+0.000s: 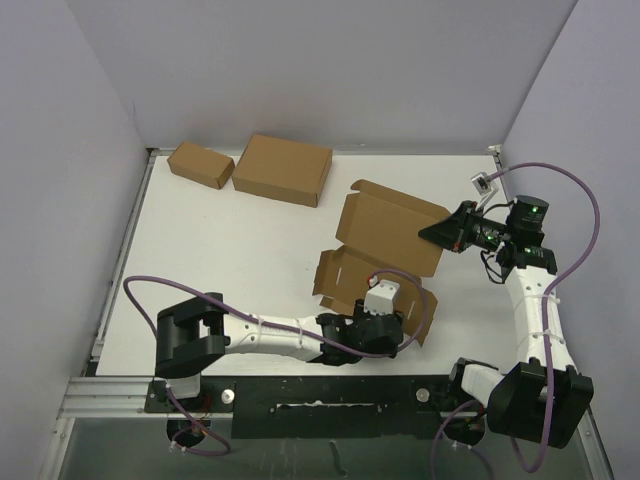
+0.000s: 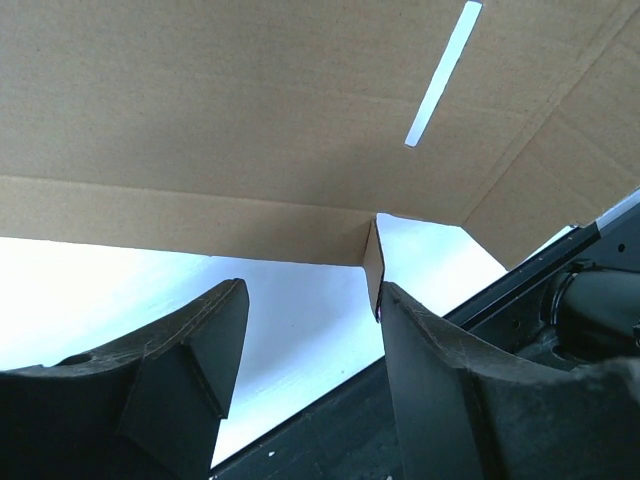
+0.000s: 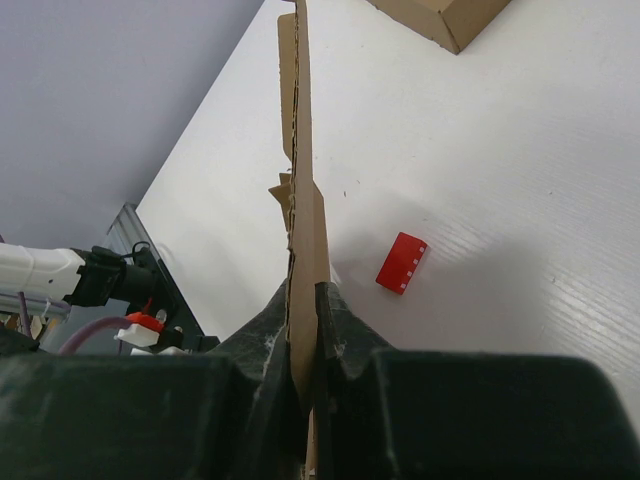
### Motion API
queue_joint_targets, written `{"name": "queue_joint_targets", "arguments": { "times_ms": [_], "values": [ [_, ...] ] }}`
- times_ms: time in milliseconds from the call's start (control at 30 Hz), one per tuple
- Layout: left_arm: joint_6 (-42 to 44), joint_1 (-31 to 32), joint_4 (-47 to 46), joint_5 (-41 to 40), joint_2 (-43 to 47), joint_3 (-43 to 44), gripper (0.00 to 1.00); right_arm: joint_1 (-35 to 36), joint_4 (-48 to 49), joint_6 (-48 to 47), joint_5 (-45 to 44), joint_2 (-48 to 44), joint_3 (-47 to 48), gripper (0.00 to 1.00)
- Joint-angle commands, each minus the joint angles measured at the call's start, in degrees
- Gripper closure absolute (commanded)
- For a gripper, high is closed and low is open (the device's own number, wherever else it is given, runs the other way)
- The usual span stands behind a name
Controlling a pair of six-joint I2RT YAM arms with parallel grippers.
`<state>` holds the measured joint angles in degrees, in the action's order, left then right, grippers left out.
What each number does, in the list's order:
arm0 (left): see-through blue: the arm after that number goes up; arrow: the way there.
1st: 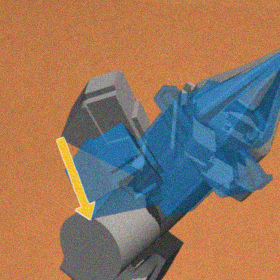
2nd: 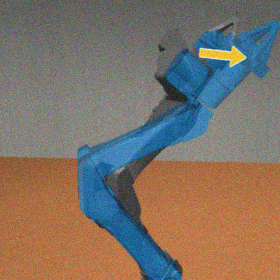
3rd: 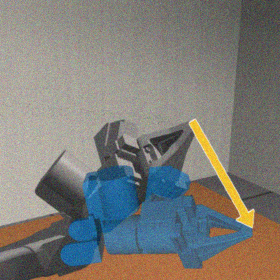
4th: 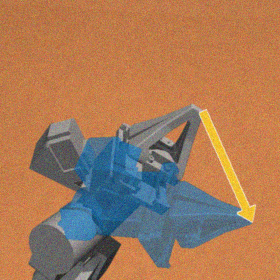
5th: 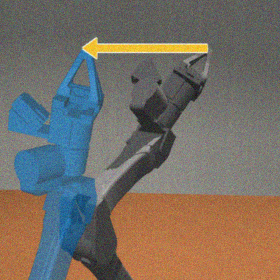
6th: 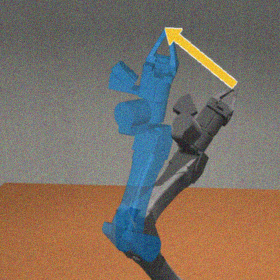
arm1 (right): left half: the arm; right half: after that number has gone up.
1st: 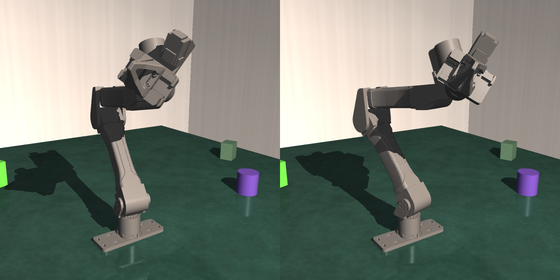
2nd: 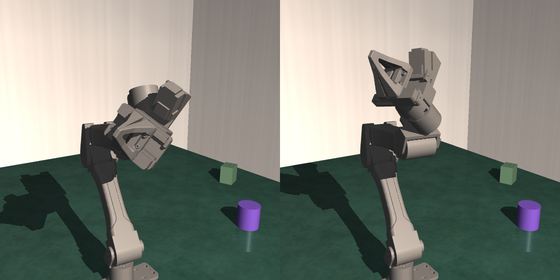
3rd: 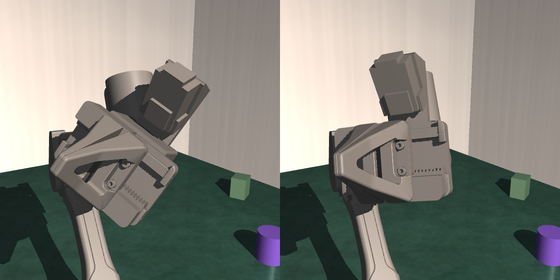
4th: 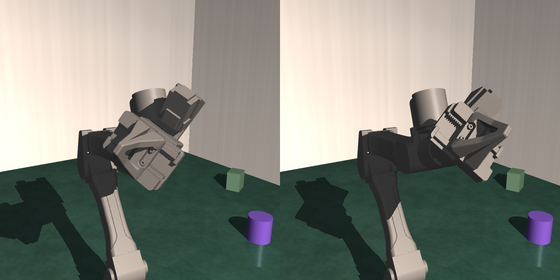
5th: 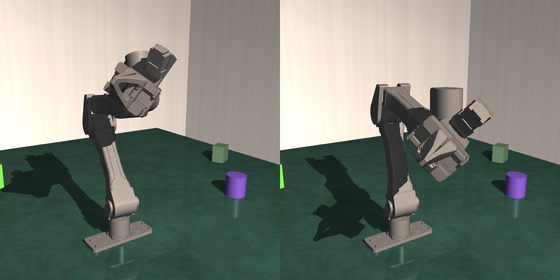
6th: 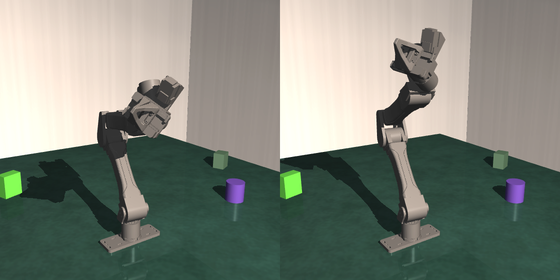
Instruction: Fold the paper box
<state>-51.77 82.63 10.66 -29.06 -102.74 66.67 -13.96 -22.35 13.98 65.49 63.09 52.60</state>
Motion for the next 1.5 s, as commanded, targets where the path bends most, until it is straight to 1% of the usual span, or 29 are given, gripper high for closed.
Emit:
{"name": "queue_joint_targets", "arguments": {
  "times_ms": [0,100,333,600,800,900,967,1033,1200,1300,1400,1467],
  "values": [
    [-0.8,-0.6,-2.0,0.6,2.3,0.8,0.49,-0.3,2.1,0.0,1.0,-1.6,0.2,1.00],
    [-1.5,-1.1,-1.0,0.5,1.8,0.9,0.55,-0.3,2.1,0.0,1.1,-1.5,0.2,1.00],
    [-2.2,-2.2,2.1,0.0,-0.2,1.8,0.64,-0.2,2.2,0.0,1.2,-1.5,0.0,1.00],
    [-2.4,-3.4,3.4,0.5,-2.9,2.6,0.65,-0.2,2.3,0.0,1.2,-1.7,-0.3,1.00],
    [-3.6,-3.6,6.4,0.6,-5.1,4.9,0.65,-0.2,2.3,0.1,1.2,-1.8,-0.4,1.00],
    [-3.7,-3.6,6.4,0.9,-4.7,5.0,0.64,-0.2,2.3,0.0,1.2,-1.9,-0.4,1.00],
    [-3.1,-3.6,4.8,1.0,-2.6,3.7,0.63,-0.2,2.2,-0.1,1.2,-2.0,-0.3,1.00],
    [-0.9,-3.6,1.3,2.0,0.6,0.6,0.60,-0.3,1.8,-0.6,1.1,-2.1,0.0,1.00],
    [8.7,-5.1,-12.6,7.6,13.4,-12.7,0.36,-0.4,0.0,-3.6,1.0,-2.8,1.3,1.00],
    [13.0,-8.3,-18.0,13.9,23.7,-22.0,0.28,-0.4,-2.8,-7.2,1.2,-3.1,3.3,1.00],
    [16.3,-12.9,-18.8,17.8,35.1,-28.4,0.18,-0.3,-5.1,-10.6,2.9,-3.0,5.7,1.00],
    [17.6,-16.1,-15.7,18.2,43.9,-31.4,0.07,-0.2,-6.5,-12.3,4.8,-2.7,7.5,1.00]
  ]
}}
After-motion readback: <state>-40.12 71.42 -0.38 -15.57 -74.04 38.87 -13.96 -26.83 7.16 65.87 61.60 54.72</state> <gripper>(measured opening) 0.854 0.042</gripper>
